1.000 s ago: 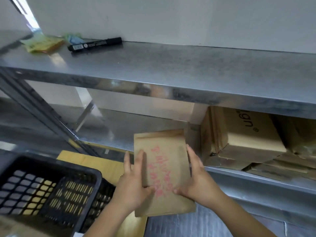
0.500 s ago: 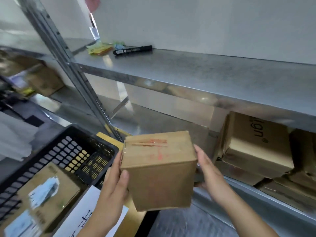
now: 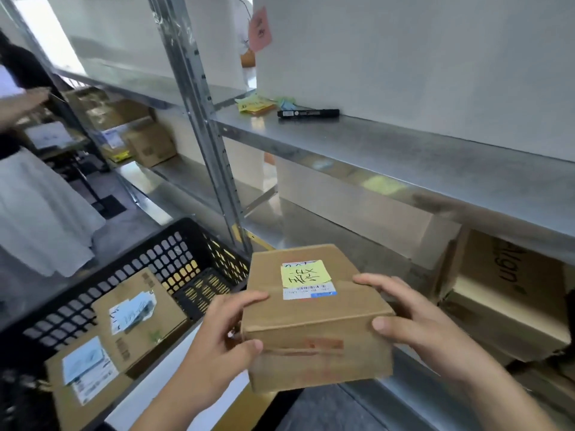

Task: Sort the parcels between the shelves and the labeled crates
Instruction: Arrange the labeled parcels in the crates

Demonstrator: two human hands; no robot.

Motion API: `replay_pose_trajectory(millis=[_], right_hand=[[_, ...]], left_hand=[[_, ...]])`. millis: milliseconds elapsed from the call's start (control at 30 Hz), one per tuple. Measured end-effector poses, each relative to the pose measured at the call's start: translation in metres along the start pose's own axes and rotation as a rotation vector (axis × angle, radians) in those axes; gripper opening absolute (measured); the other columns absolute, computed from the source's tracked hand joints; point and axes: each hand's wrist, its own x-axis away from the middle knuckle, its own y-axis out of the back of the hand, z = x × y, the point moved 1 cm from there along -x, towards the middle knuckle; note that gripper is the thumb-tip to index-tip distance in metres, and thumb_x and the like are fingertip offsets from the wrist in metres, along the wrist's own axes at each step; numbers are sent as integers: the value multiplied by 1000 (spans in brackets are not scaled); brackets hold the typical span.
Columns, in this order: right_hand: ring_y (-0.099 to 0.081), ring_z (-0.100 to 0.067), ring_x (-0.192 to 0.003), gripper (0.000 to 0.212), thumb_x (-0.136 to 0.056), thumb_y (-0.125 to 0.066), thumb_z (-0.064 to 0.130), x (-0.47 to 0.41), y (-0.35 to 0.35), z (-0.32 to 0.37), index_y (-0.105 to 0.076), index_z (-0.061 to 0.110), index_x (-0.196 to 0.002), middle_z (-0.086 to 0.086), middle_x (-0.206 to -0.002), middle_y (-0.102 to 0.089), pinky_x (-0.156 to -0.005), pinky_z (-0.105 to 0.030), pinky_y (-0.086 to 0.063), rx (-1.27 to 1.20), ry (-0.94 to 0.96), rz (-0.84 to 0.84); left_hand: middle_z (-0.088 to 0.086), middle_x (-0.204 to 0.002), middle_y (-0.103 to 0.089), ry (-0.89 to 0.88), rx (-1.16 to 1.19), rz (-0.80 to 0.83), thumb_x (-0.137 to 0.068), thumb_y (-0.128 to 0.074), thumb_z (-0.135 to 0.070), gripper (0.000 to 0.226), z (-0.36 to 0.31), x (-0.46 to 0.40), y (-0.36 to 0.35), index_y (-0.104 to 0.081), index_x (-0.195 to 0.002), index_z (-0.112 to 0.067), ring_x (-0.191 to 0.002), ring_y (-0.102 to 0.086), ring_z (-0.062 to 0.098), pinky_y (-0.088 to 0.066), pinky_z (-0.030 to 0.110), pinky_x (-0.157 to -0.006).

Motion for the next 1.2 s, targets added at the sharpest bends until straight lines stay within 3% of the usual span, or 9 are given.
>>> replay_pose_trajectory(millis=[100, 267, 433, 533, 633, 767, 867, 933, 1200], right_hand=[[-61, -4, -103, 63, -66, -72, 72, -2, -9, 15, -66, 45, -123, 3, -123, -58, -88, -22, -44, 104, 28, -44], [-62, -4, -115, 64, -61, -79, 67, -2, -26, 43, -68, 44, -120, 15, -122, -60, -96, -24, -45, 235, 123, -15], [-61, -8, -121, 66, -58, -88, 49, 2, -56, 74, -67, 40, -120, 13, -126, -59, -102, -17, -44, 300, 235, -12], [-57, -4, -124, 79, -60, -99, 32, -7, -82, 79, -64, 46, -129, 17, -134, -54, -101, -9, -41, 389, 238, -4], [-36, 8, -139, 92, -68, -96, 20, -20, -115, 88, -51, 50, -142, 29, -154, -30, -96, 0, -34, 512, 225, 21], [-8, 26, -140, 108, -72, -86, 31, -42, -175, 101, -20, 66, -151, 47, -156, 10, -108, -18, -33, 726, 222, 246], [-3, 25, -142, 111, -71, -84, 41, -60, -213, 107, -13, 67, -151, 49, -155, 9, -116, -27, -32, 762, 248, 348], [-3, 25, -143, 108, -71, -84, 46, -72, -232, 110, -14, 68, -151, 51, -155, 7, -119, -28, -29, 773, 266, 409], [-1, 25, -143, 112, -72, -90, 44, -119, -335, 116, -12, 71, -148, 50, -155, 4, -123, -25, -17, 790, 427, 683]], left_hand=[[-3, -124, -44, -20, -24, 24, -66, -77, -48, 62, 4, 8, 11, -62, -126, -41, -115, -52, 14, -50, 22, -88], [2, -121, -43, 9, -8, -22, -67, -59, -89, 62, -3, 24, 22, -66, -109, -45, -112, -51, 4, -52, 19, -82], [-14, -119, -40, 5, -4, -114, -71, -74, -68, 40, -9, 39, 46, -67, -100, -41, -114, -54, 3, -56, 31, -91], [-22, -123, -37, -6, -93, -172, -65, -81, -55, 42, -10, 48, 72, -64, -101, -42, -119, -50, -4, -53, 28, -98], [-32, -138, -24, -39, -203, -234, -66, -81, -53, 49, -13, 60, 100, -61, -109, -45, -126, -39, -9, -51, 24, -100], [-40, -156, 6, -76, -391, -253, -78, -80, -41, 63, -9, 78, 142, -52, -134, -45, -142, -16, -16, -37, 17, -105], [-44, -155, 1, -11, -504, -241, -83, -74, -49, 73, 4, 97, 175, -40, -147, -43, -139, -2, -24, -21, 13, -114], [-41, -156, -6, 37, -552, -236, -83, -71, -55, 78, 12, 107, 192, -36, -152, -40, -142, -4, -19, -18, 20, -122], [-28, -162, -13, 215, -687, -436, -82, -66, -60, 80, 22, 176, 253, -32, -152, -43, -149, -13, -4, -21, 32, -123]])
